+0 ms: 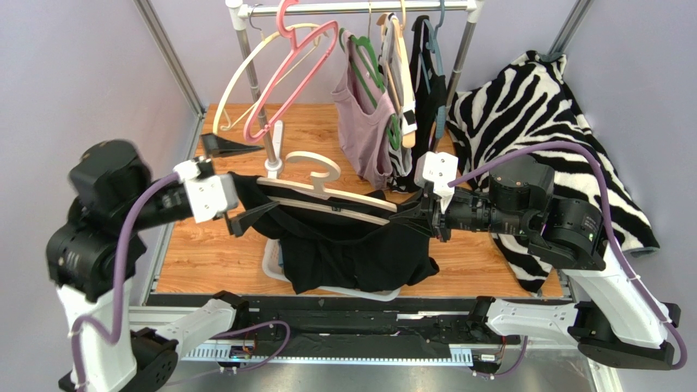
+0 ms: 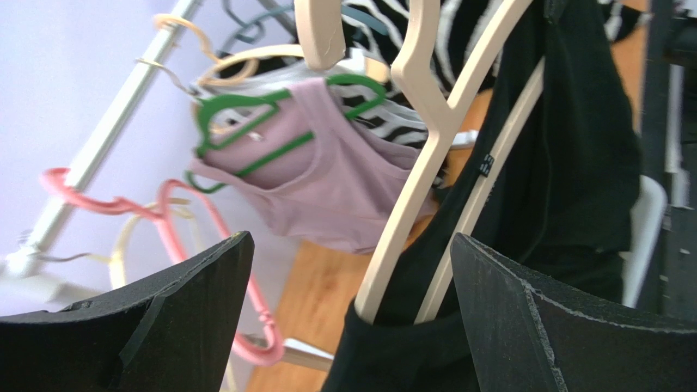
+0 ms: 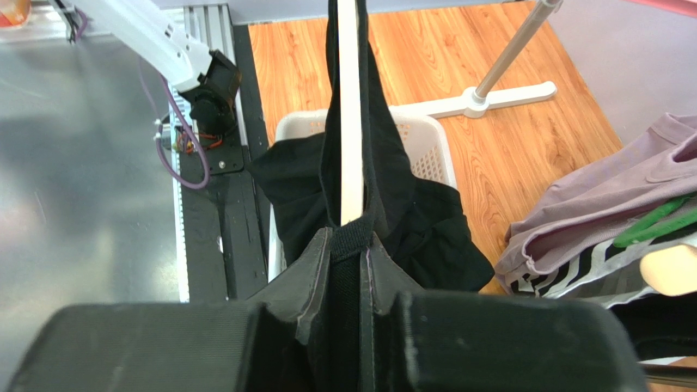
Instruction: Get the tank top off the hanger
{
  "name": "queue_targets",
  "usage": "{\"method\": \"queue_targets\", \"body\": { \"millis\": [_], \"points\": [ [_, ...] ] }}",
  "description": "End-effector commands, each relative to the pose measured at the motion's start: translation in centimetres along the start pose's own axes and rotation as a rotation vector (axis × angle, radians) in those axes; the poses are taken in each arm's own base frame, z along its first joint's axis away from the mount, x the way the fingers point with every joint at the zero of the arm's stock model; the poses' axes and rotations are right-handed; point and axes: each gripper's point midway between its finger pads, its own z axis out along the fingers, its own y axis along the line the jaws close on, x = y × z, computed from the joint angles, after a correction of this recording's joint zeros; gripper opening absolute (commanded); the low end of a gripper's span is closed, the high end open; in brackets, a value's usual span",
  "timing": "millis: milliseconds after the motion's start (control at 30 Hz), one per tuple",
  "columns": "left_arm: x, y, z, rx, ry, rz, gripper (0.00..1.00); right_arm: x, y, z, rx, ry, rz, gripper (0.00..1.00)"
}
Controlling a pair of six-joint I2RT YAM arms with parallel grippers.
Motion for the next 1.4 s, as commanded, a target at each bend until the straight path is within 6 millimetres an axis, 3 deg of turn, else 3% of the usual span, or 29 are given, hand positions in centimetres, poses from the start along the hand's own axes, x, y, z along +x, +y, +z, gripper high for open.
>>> {"method": "queue_targets", "body": {
  "millis": [0, 133, 233, 333, 367, 433, 533, 867, 1067, 1267, 1367],
  "points": [
    [0.9, -3.6, 1.3, 0.236, -0.003, -0.137, 0.96, -2.8, -0.1, -0.7, -0.007, -0.110, -0.094, 0.00],
    [2.3, -6.0, 1.2, 0.369, 0.042, -0.214, 0.90, -3.4, 0.0, -0.7, -0.018, -0.116, -0.115, 0.00],
    [2.8, -6.3, 1.3, 0.393, 0.060, -0.226, 0.88, -3.1, 0.1, -0.3, -0.037, -0.094, -0.120, 0.00],
    [2.7, -6.9, 1.4, 0.427, 0.044, -0.224, 0.75, -2.8, 0.1, 0.3, -0.047, -0.074, -0.121, 0.00],
    [2.6, -7.2, 1.4, 0.444, 0.040, -0.224, 0.61, -2.8, 0.0, 0.6, -0.047, -0.074, -0.123, 0.00],
    [2.9, -8.3, 1.5, 0.512, 0.054, -0.243, 0.48, -2.8, -0.1, 1.0, -0.049, -0.075, -0.126, 0.00],
    [3.3, -9.3, 1.6, 0.572, 0.076, -0.273, 0.40, -3.1, -0.6, 1.7, -0.039, -0.074, -0.134, 0.00],
    [4.6, -10.4, 1.7, 0.605, 0.109, -0.288, 0.45, -5.9, -2.1, 1.2, 0.049, -0.183, -0.187, 0.00],
    [6.2, -10.6, 1.7, 0.599, 0.165, -0.279, 0.44, -6.1, -2.3, 0.6, 0.061, -0.172, -0.204, 0.00],
    [7.5, -9.9, 1.8, 0.540, 0.219, -0.243, 0.56, -6.5, -1.8, -0.4, 0.043, -0.171, -0.204, 0.00],
    [7.9, -9.4, 1.9, 0.511, 0.237, -0.215, 0.56, -6.3, -1.2, -0.8, 0.015, -0.161, -0.201, 0.00]
  ]
}}
